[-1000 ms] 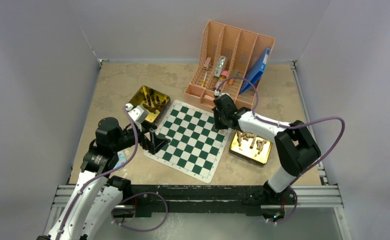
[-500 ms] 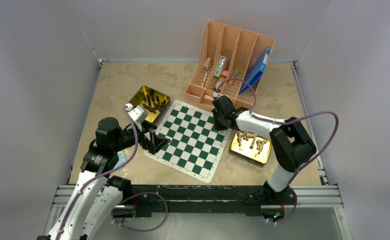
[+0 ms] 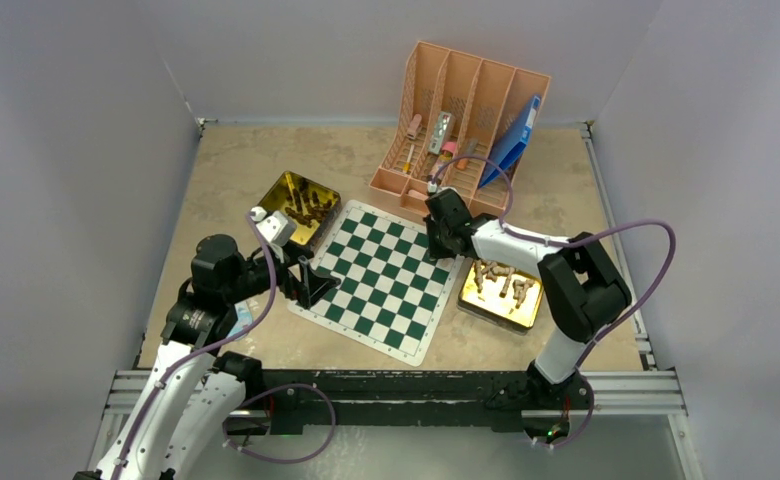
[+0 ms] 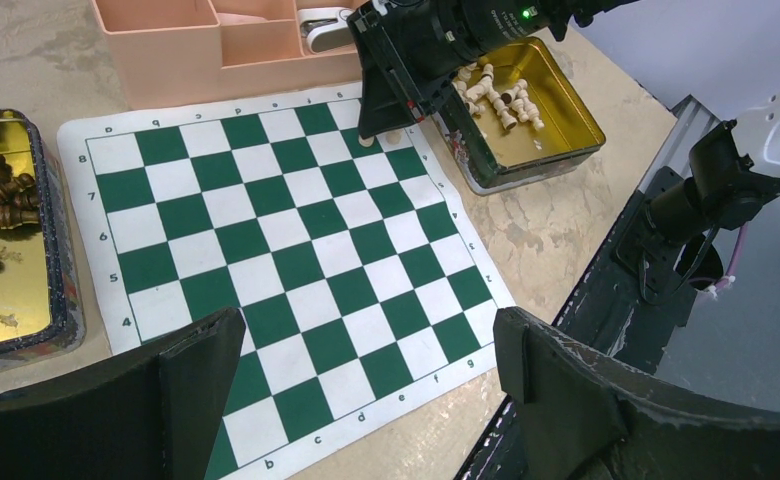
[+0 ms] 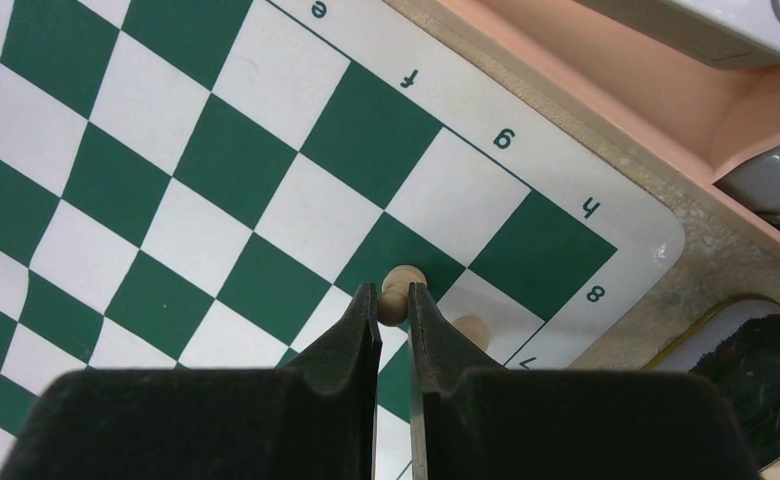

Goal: Set up the chess pieces on the board
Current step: Place the chess piece on the chessboard.

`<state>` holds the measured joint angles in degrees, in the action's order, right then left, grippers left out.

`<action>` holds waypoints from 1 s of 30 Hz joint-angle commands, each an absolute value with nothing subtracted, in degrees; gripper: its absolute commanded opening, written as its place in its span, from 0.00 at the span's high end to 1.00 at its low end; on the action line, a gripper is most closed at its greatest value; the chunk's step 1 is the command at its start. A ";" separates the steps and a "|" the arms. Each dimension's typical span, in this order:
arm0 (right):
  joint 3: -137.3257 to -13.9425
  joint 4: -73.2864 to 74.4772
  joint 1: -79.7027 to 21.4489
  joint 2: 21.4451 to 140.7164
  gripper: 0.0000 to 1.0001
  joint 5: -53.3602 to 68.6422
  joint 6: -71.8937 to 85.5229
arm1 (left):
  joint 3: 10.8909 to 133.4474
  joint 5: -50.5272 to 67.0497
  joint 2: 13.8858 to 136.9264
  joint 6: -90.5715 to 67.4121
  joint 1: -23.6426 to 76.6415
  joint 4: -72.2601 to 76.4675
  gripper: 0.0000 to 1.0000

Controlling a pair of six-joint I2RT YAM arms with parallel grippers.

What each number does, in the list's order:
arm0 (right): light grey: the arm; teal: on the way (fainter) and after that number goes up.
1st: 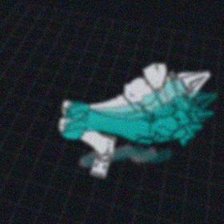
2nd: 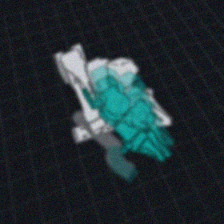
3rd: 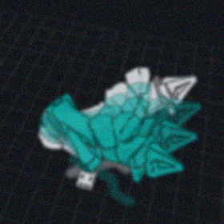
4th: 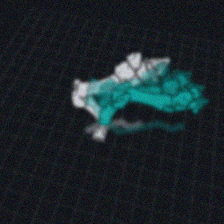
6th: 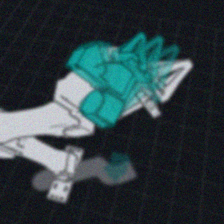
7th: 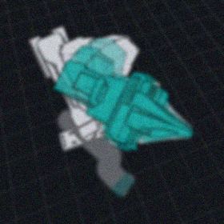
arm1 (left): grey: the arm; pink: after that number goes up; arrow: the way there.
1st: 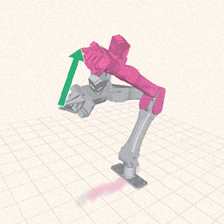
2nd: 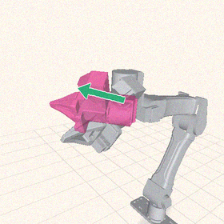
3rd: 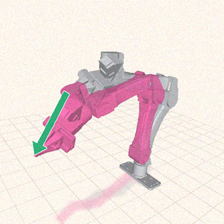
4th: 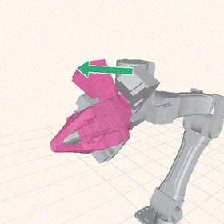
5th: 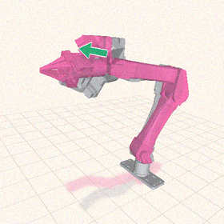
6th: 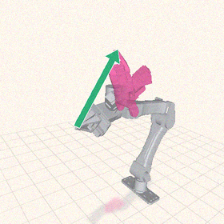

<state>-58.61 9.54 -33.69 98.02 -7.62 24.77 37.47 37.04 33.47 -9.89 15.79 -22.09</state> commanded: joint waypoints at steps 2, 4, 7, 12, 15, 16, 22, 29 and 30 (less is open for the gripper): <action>-60.38 7.88 -33.32 98.17 0.88 -6.52 24.16 | 38.67 37.30 33.43 -9.45 15.82 -21.09 0.04; -60.30 7.82 -33.31 98.26 0.87 -6.42 24.17 | 38.67 37.27 33.41 -9.44 15.82 -21.07 0.04; -60.21 7.57 -33.31 98.31 0.87 -6.27 24.15 | 38.68 37.35 33.41 -9.40 15.80 -21.08 0.04; -60.20 7.66 -33.31 98.27 0.87 -6.17 24.16 | 38.58 37.52 33.49 -9.40 15.82 -21.05 0.04; -60.21 8.03 -33.31 98.33 0.85 -6.68 24.10 | 38.58 37.67 33.51 -9.40 15.81 -21.09 0.04; -60.16 8.08 -33.31 98.35 0.84 -6.88 24.14 | 38.58 37.63 33.41 -9.40 15.82 -21.09 0.04; -60.20 8.21 -33.31 98.41 0.80 -7.33 23.92 | 38.54 37.64 33.22 -9.33 15.82 -20.93 0.04; -60.52 8.39 -33.28 98.36 0.76 -6.66 24.26 | 38.58 37.71 33.15 -9.32 15.78 -20.92 0.04; -60.62 8.55 -33.24 98.29 0.75 -6.68 24.25 | 38.58 37.71 33.14 -9.32 15.81 -20.97 0.04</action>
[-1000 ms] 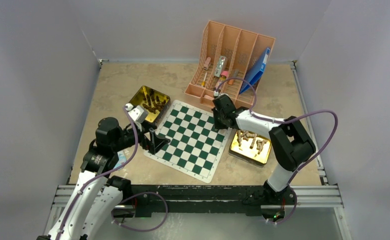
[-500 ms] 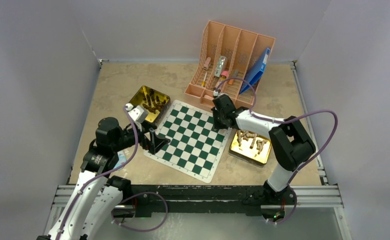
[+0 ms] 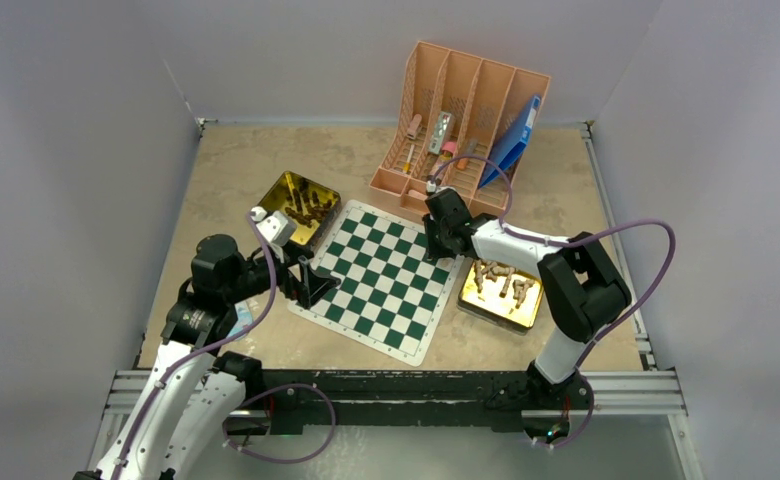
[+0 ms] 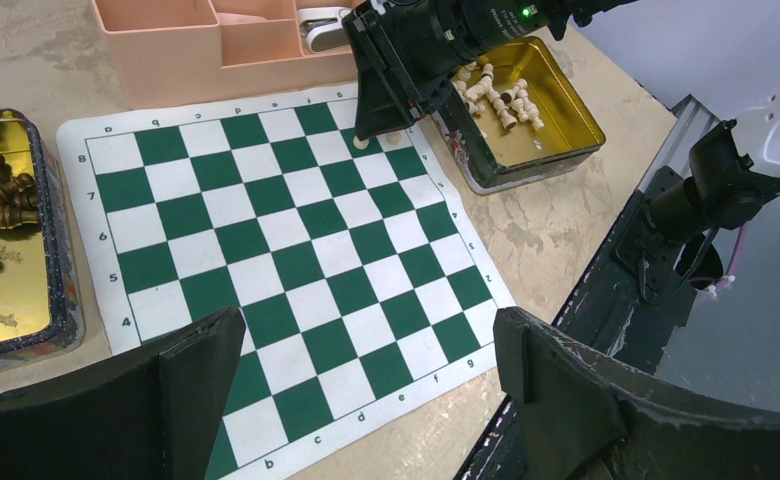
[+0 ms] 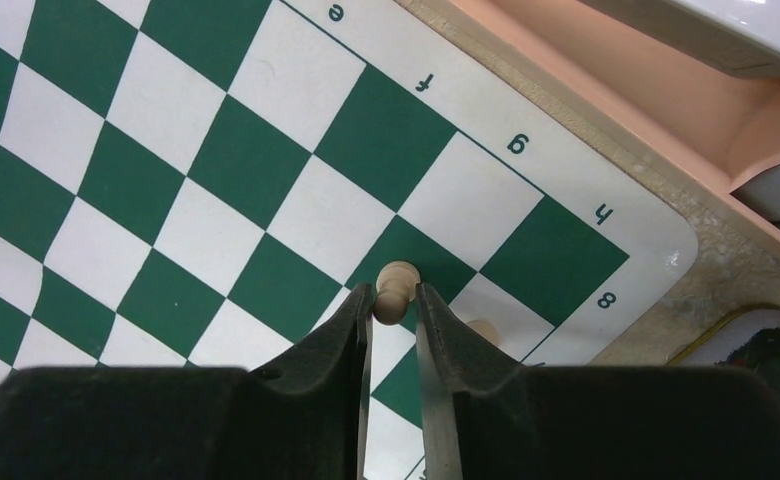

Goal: Set up the chess pieces on the board
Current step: Place the chess piece on the chessboard.

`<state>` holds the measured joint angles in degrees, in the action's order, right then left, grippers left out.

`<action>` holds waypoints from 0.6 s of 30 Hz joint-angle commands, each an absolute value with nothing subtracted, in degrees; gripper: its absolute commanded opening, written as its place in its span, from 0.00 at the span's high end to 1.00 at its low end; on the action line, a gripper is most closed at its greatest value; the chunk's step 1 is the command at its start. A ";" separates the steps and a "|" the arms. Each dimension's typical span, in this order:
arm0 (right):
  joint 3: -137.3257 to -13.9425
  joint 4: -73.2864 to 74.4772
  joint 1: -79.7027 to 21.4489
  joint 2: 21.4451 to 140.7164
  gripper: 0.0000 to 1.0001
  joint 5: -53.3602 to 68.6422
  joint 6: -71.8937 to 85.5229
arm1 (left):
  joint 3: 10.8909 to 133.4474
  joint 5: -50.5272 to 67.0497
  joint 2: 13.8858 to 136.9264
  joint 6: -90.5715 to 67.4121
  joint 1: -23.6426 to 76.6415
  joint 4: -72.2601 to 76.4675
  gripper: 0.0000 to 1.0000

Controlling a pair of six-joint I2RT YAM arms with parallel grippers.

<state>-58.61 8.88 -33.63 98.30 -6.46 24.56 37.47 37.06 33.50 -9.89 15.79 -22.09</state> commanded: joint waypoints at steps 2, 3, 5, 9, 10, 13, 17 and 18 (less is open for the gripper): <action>-60.88 8.84 -33.29 98.11 0.74 -6.91 24.12 | 38.58 37.71 33.13 -9.32 15.82 -21.00 0.04; -60.90 8.95 -33.25 98.04 0.73 -7.04 24.16 | 38.57 37.71 33.11 -9.32 15.82 -20.95 0.04; -60.99 9.09 -33.23 97.85 0.72 -7.03 24.09 | 38.58 37.71 33.08 -9.32 15.81 -20.93 0.04; -61.15 9.59 -33.27 97.42 0.71 -6.83 24.04 | 38.58 37.71 32.97 -9.32 15.82 -20.93 0.04; -61.29 9.81 -33.24 97.20 0.70 -6.83 24.03 | 38.58 37.71 33.00 -9.32 15.82 -20.93 0.04; -62.09 10.84 -33.23 96.19 0.70 -7.01 23.99 | 38.58 37.66 32.97 -9.32 15.82 -21.06 0.04; -63.36 12.92 -33.23 94.19 0.71 -7.90 24.41 | 38.57 37.64 32.96 -9.32 15.82 -21.04 0.04; -63.57 13.38 -33.23 93.58 0.71 -8.25 24.76 | 38.58 37.58 32.96 -9.32 15.82 -21.06 0.04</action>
